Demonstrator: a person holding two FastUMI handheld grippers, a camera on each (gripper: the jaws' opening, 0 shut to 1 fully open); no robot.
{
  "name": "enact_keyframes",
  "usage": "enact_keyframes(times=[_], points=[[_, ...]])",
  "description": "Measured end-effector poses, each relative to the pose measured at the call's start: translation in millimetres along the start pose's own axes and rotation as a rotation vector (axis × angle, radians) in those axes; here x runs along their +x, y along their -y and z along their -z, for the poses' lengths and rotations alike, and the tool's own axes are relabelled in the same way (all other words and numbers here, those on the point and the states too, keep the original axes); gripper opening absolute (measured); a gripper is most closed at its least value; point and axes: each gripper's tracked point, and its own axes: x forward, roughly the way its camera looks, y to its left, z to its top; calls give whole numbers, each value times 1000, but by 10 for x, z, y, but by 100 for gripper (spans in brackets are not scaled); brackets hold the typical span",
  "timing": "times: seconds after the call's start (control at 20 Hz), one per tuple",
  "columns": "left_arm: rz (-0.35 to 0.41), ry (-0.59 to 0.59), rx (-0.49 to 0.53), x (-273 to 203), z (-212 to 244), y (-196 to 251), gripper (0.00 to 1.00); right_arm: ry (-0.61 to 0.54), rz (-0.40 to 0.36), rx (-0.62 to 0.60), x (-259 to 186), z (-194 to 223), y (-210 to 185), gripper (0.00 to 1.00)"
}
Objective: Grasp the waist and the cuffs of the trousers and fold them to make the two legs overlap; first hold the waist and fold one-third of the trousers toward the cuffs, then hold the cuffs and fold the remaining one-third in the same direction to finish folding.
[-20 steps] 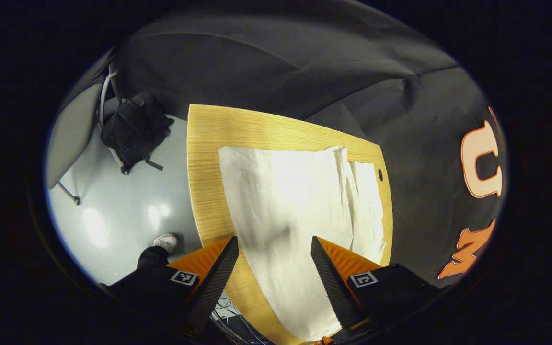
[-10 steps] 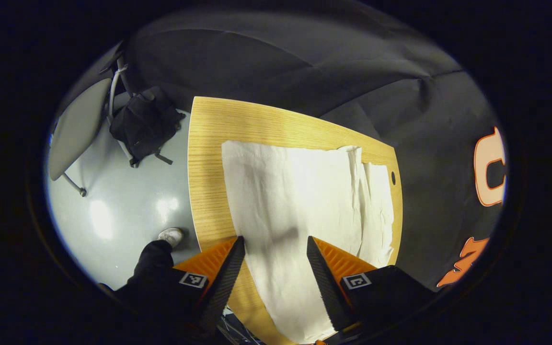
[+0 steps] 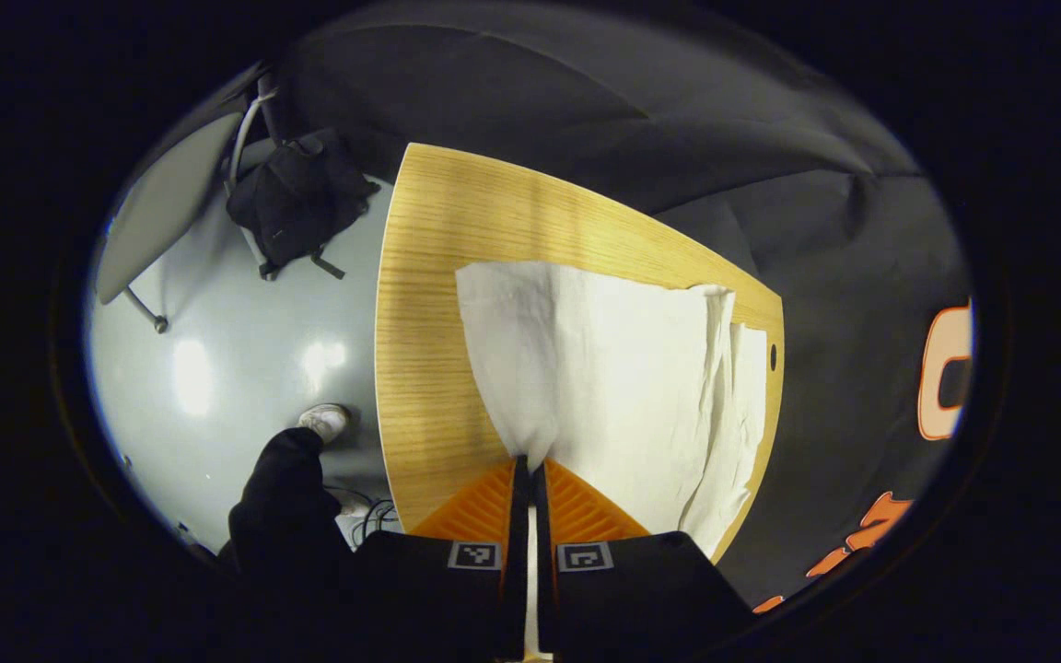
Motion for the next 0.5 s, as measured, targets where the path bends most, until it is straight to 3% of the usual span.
enact_keyframes(times=[0.15, 0.3, 0.4, 0.5], points=[[2, 4, 40, 9, 6, -25, 5, 1, 5, -16, 8, 0, -1, 2], [-69, 18, 170, -94, 8, -68, 4, 0, 15, -50, -27, -4, -26, 2], [-23, 37, 248, -164, 19, 160, 4, 0, -6, -80, -110, -23, -122, 1], [36, 39, 256, -259, 51, 420, 4, 1, -37, -103, -211, -58, -242, 1]])
